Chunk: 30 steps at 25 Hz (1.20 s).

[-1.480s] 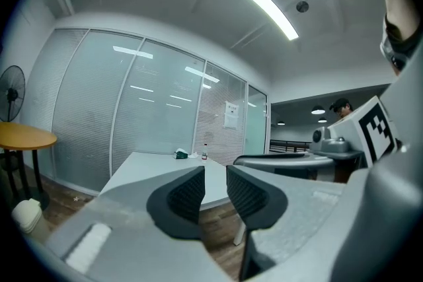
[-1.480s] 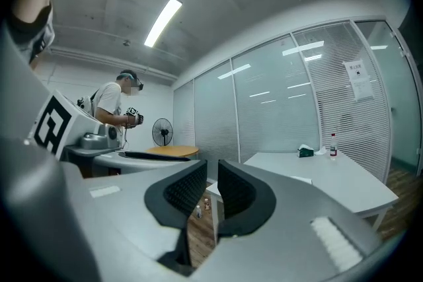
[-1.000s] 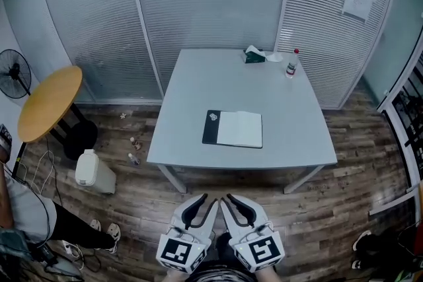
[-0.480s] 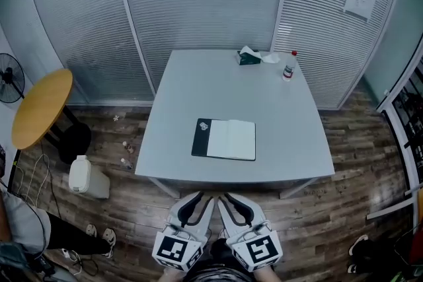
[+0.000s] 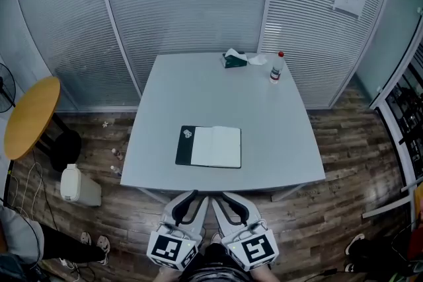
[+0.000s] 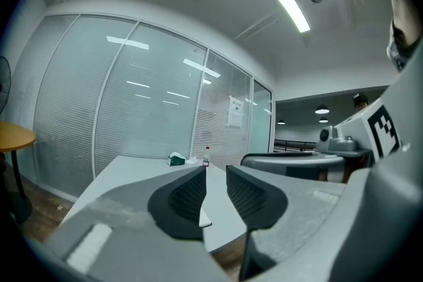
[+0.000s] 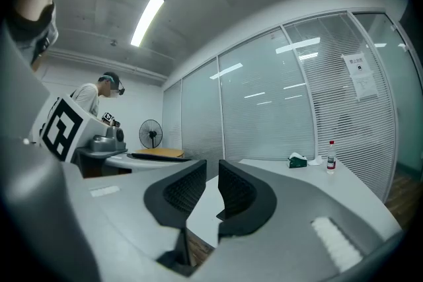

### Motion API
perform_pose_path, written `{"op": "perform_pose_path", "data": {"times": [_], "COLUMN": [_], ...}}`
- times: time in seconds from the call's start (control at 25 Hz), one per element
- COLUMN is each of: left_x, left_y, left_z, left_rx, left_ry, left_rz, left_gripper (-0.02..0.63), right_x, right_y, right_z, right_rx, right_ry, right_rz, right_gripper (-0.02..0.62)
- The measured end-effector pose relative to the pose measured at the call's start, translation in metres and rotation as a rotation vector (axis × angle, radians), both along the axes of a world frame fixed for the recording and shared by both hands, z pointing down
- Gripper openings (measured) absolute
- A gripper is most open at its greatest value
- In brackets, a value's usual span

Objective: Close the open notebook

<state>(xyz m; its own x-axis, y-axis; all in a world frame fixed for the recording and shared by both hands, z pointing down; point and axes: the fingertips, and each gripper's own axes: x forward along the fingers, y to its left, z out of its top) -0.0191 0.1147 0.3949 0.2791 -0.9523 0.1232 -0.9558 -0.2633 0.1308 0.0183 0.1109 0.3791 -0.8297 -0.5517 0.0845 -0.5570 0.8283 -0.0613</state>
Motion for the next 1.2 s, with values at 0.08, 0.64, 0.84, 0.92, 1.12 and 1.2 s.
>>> {"op": "perform_pose_path", "data": {"times": [0.08, 0.64, 0.84, 0.92, 1.12, 1.2], "left_x": [0.006, 0.015, 0.016, 0.016, 0.011, 0.009], "left_y": [-0.004, -0.018, -0.029, -0.032, -0.042, -0.046], "left_z": [0.001, 0.004, 0.005, 0.004, 0.005, 0.006], "left_rx": [0.002, -0.004, -0.012, -0.011, -0.009, -0.014], "left_ry": [-0.001, -0.001, 0.006, 0.008, 0.013, 0.016], "left_rz": [0.009, 0.014, 0.025, 0.031, 0.037, 0.036], "left_gripper": [0.094, 0.094, 0.094, 0.094, 0.094, 0.094], "right_x": [0.005, 0.018, 0.021, 0.019, 0.015, 0.013], "right_y": [-0.003, -0.013, -0.024, -0.027, -0.038, -0.042], "right_z": [0.0, 0.006, 0.008, 0.009, 0.011, 0.011], "right_rx": [0.0, -0.02, -0.019, -0.026, -0.02, -0.022], "right_ry": [-0.002, 0.003, -0.01, -0.004, -0.005, -0.003], "right_rz": [0.01, 0.021, 0.048, 0.048, 0.058, 0.059], "right_gripper": [0.058, 0.06, 0.061, 0.061, 0.063, 0.063]}}
